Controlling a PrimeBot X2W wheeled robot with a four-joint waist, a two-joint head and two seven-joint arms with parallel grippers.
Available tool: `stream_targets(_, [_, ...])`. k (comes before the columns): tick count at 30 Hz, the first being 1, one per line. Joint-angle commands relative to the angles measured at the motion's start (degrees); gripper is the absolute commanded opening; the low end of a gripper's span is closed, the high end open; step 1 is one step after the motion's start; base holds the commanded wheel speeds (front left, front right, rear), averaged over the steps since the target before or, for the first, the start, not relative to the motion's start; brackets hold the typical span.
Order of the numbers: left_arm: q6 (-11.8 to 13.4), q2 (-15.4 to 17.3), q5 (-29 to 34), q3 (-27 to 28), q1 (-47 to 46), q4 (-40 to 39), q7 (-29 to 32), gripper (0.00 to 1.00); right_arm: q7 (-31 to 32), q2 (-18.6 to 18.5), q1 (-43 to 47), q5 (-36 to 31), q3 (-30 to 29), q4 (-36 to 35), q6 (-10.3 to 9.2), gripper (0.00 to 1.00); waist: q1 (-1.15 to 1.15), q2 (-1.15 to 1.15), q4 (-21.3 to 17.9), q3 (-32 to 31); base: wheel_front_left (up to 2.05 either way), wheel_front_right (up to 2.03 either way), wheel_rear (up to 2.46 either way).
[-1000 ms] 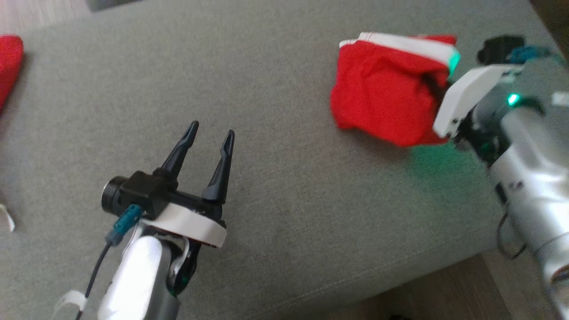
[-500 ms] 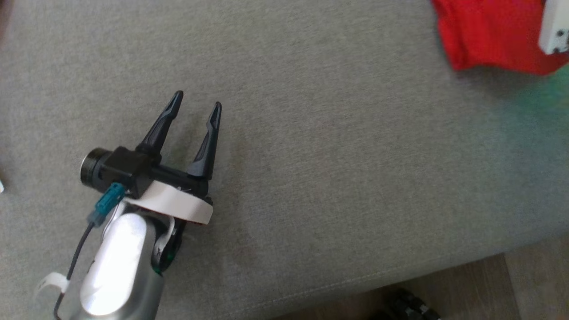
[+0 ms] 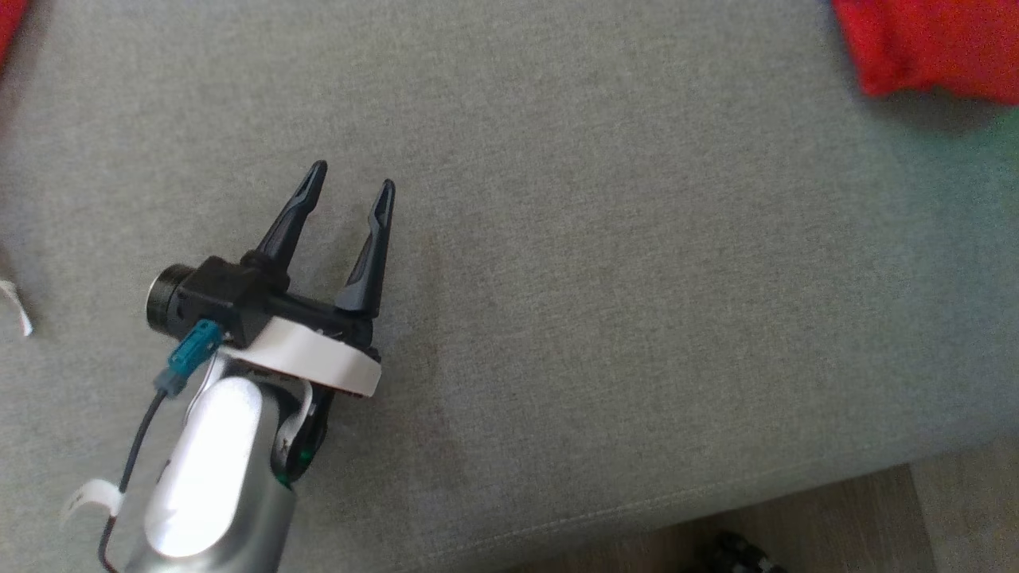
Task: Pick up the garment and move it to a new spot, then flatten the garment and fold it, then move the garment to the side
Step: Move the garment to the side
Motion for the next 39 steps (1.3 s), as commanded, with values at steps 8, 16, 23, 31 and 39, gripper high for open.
stream_targets(8, [1.0, -0.7, -1.7, 3.3, 2.1, -1.6, -0.3, 1.00, -14.4, 3.5, 1.8, -1.6, -2.6, -1.8, -0.04, 1.00, 0.00, 0.00, 0.9, -8.8, 0.00, 0.00, 0.00])
stream_targets(16, [2.8, -0.4, -2.6, 9.1, 7.0, -3.6, -0.3, 1.00, -27.1, 7.5, 12.2, 1.8, -4.6, -8.8, -0.04, 1.00, 0.00, 0.00, 2.3, -18.1, 0.00, 0.00, 0.00])
stream_targets(23, [4.3, 0.3, -2.4, 11.9, 10.5, -3.3, -0.4, 1.00, -32.0, 8.9, 25.4, 3.7, -7.0, -17.8, -0.04, 1.00, 0.00, 0.00, 4.1, -23.5, 0.00, 0.00, 0.00])
stream_targets(31, [5.1, -0.4, -3.0, 14.0, 13.1, -2.6, -0.4, 1.00, -32.7, 10.5, 45.9, -0.7, -17.7, -35.8, -0.04, 1.00, 0.00, 0.00, 5.9, -27.1, 0.00, 0.00, 0.00])
stream_targets(39, [4.8, -1.1, -2.1, 15.9, 13.9, -0.8, -0.4, 1.00, -32.7, 14.1, 59.6, -6.4, -25.7, -47.6, -0.04, 1.00, 0.00, 0.00, 6.5, -27.7, 0.00, 0.00, 0.00])
